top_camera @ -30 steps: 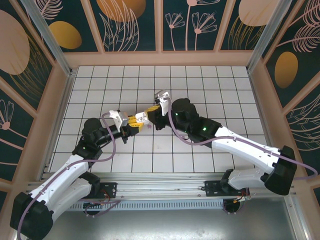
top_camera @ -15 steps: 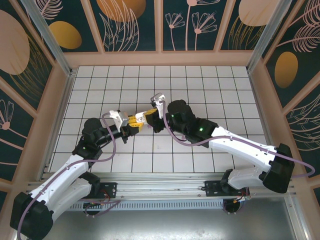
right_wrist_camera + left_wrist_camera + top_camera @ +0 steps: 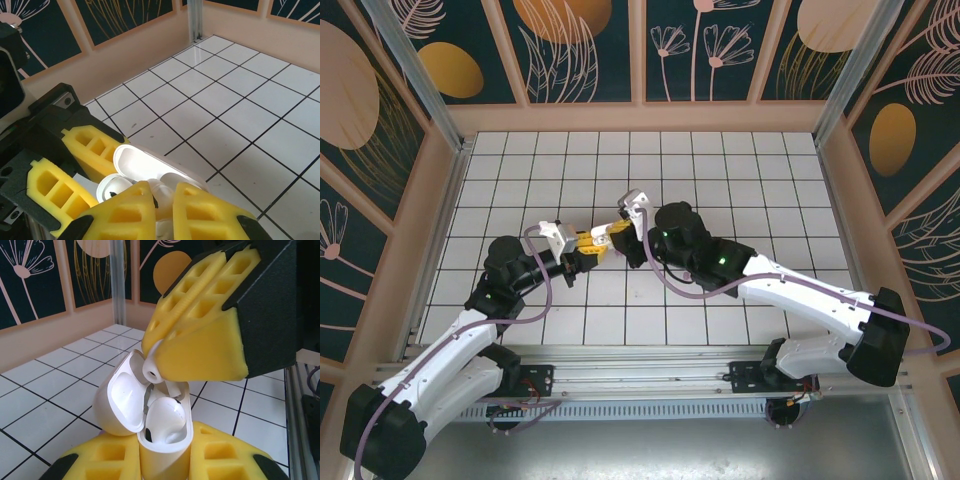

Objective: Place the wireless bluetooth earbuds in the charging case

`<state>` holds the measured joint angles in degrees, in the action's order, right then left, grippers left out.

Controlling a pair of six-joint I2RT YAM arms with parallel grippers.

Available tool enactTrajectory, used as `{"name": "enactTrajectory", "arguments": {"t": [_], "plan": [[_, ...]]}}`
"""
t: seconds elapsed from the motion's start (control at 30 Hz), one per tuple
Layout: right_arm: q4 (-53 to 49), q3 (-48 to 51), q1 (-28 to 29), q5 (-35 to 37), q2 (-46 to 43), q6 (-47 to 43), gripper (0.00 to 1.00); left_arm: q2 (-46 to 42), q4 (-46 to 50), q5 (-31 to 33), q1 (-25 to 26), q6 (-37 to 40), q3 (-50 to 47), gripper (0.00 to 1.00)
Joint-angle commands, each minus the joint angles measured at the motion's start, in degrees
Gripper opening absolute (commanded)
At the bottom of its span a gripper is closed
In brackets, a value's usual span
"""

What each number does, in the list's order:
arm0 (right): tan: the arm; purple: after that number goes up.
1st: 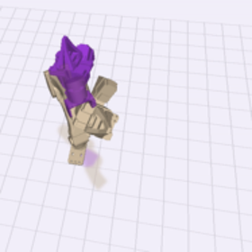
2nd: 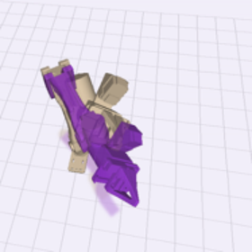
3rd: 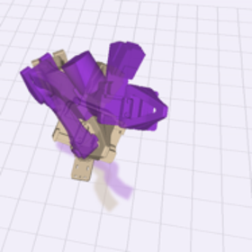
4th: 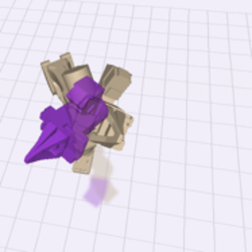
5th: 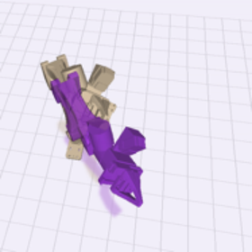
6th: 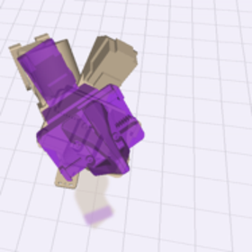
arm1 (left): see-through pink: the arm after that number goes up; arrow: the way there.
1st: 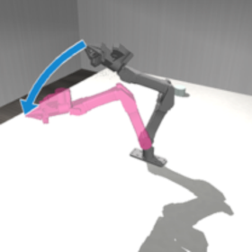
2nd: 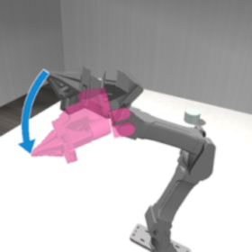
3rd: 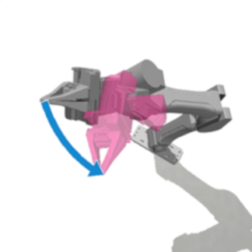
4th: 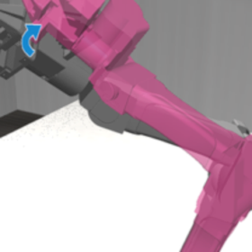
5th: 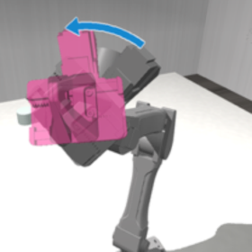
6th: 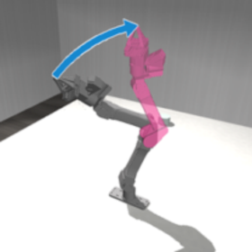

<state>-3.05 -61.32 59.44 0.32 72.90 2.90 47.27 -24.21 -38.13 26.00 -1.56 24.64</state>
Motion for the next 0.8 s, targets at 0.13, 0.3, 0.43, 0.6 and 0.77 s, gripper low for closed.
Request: {"name": "enactTrajectory", "arguments": {"t": [0.13,0.3,0.43,0.6,0.77], "plan": [[-2.1,1.6,1.1,1.4,-2.4,-4.1,0.10,-0.2,-5.2,0.2,0.0,-1.4,0.8,0.00],[-3.3,0.9,1.2,2.3,-2.8,-6.7,0.11,0.0,-5.2,-0.5,0.0,-2.0,0.9,0.00],[-4.1,1.0,1.2,2.9,-2.7,-8.7,0.11,0.0,-5.9,-0.9,0.0,-2.5,0.8,0.00],[-5.1,0.8,1.2,2.5,-2.8,-10.1,0.11,0.1,-7.0,-1.1,0.0,-3.4,0.6,0.00],[-6.2,1.0,1.2,-1.7,-2.9,-10.2,0.12,0.6,-7.6,-1.1,0.0,-3.7,0.9,0.00]]}}
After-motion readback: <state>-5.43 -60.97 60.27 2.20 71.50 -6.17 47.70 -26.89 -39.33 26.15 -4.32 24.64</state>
